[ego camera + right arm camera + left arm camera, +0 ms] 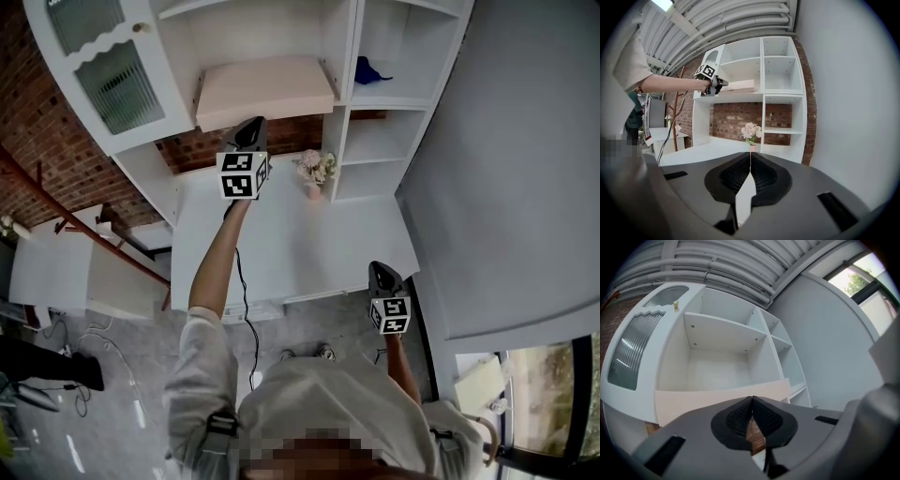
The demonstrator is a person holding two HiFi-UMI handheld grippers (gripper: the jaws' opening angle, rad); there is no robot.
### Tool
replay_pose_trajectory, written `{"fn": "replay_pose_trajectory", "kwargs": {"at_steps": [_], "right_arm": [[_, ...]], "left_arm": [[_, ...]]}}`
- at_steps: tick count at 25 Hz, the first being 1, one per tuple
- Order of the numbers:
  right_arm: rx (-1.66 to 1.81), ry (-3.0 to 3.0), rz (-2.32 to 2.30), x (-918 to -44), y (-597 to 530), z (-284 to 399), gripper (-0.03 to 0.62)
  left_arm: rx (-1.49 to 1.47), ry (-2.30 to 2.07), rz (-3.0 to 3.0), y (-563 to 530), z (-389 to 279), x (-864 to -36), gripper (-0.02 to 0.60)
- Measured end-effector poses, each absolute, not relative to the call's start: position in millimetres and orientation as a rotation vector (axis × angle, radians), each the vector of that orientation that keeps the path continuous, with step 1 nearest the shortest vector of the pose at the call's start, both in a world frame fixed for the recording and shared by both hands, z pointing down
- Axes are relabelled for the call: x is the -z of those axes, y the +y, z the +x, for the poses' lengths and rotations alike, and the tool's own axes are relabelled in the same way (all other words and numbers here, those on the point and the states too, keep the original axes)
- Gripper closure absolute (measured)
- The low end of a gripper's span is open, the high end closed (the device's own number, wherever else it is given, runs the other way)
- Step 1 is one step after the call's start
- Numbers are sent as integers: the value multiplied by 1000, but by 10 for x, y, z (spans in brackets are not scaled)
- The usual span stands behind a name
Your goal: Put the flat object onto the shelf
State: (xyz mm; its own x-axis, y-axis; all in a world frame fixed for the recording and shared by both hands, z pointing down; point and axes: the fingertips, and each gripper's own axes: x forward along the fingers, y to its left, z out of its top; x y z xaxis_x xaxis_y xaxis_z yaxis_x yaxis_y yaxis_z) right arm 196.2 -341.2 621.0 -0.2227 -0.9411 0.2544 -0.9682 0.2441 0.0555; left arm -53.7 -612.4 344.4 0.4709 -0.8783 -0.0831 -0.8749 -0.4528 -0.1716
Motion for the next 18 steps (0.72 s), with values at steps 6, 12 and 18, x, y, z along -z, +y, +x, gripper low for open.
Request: {"fn": "replay_pose_trajectory", "kwargs": {"at_steps": [6, 12, 18], "right_arm": [[-182, -2266, 1801, -6259, -3416, 2011, 565], [-187, -2266, 1803, -6277, -3491, 2016, 564], [-194, -2272, 1795, -6273, -3600, 1998, 565]], "left_arm": [[62, 1532, -2535, -6290, -492, -3475, 566], [79, 1518, -2521, -6390, -442, -3479, 566], [79, 1536, -2518, -6543, -470, -3483, 566]]}}
